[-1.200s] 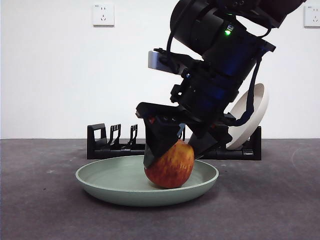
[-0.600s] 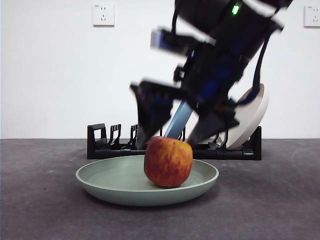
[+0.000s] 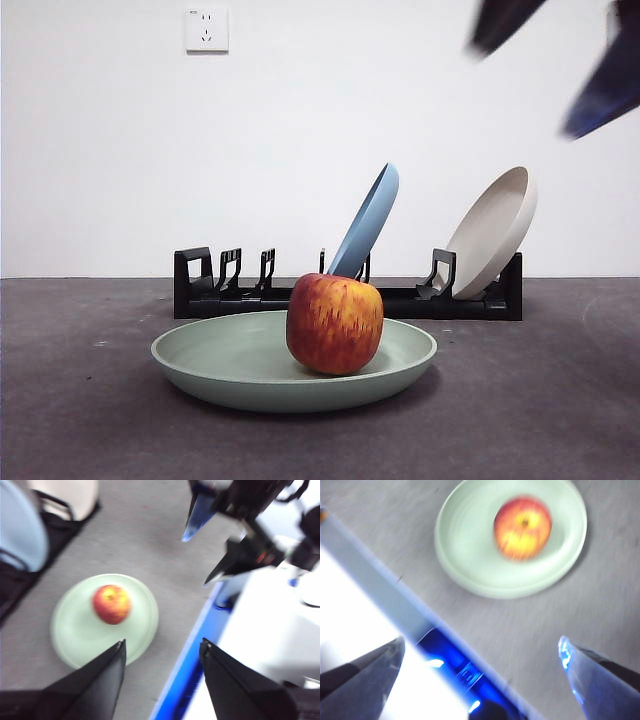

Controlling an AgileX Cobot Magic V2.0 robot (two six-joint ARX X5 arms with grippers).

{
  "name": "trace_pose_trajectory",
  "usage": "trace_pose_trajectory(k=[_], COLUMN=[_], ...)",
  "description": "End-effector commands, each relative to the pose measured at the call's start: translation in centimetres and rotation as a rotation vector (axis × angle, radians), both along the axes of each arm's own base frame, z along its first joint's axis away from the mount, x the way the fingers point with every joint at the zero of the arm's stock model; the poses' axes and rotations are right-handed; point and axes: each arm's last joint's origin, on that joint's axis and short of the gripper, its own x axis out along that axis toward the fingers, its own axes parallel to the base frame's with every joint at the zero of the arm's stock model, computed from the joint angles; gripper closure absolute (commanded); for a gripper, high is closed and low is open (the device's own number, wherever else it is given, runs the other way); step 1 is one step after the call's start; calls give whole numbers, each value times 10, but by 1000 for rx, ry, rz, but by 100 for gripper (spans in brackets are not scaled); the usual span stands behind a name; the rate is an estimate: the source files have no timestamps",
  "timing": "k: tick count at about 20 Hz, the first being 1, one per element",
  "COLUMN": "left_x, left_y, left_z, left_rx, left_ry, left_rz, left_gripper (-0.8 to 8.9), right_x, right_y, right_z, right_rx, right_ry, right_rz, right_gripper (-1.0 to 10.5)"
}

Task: Take the green plate from the plate rack,put the plate on the table,take the apple from the table,put the apple in the plate

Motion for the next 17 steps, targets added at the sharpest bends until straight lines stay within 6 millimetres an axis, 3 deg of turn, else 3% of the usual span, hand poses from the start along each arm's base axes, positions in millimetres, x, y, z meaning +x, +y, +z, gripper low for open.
trace_pose_trajectory(k=[1, 5, 7, 10, 11, 17], left_x=[-2, -4, -4, -5, -5, -5], left_y=[-1, 1, 2, 3, 4, 4], left_z=[-2, -5, -6, -7, -7, -8], left_rx=[1, 24, 35, 54, 56, 63], left_ry=[45, 83, 93, 101, 101, 102], left_rz=[-42, -66, -65, -64, -64, -63], left_gripper=[562, 566, 580, 781, 837, 822], right_x=[-16, -30, -33, -35, -35, -35], right_y=[-15, -29, -32, -33, -33, -33], right_z=[3, 7, 8, 9, 9, 9], right_rx=[16, 20, 26, 35, 36, 35], right_ry=[43, 49, 44, 34, 33, 31], right_rz=[-28, -38, -37, -37, -37, -39], right_gripper=[357, 475, 604, 924, 971, 951])
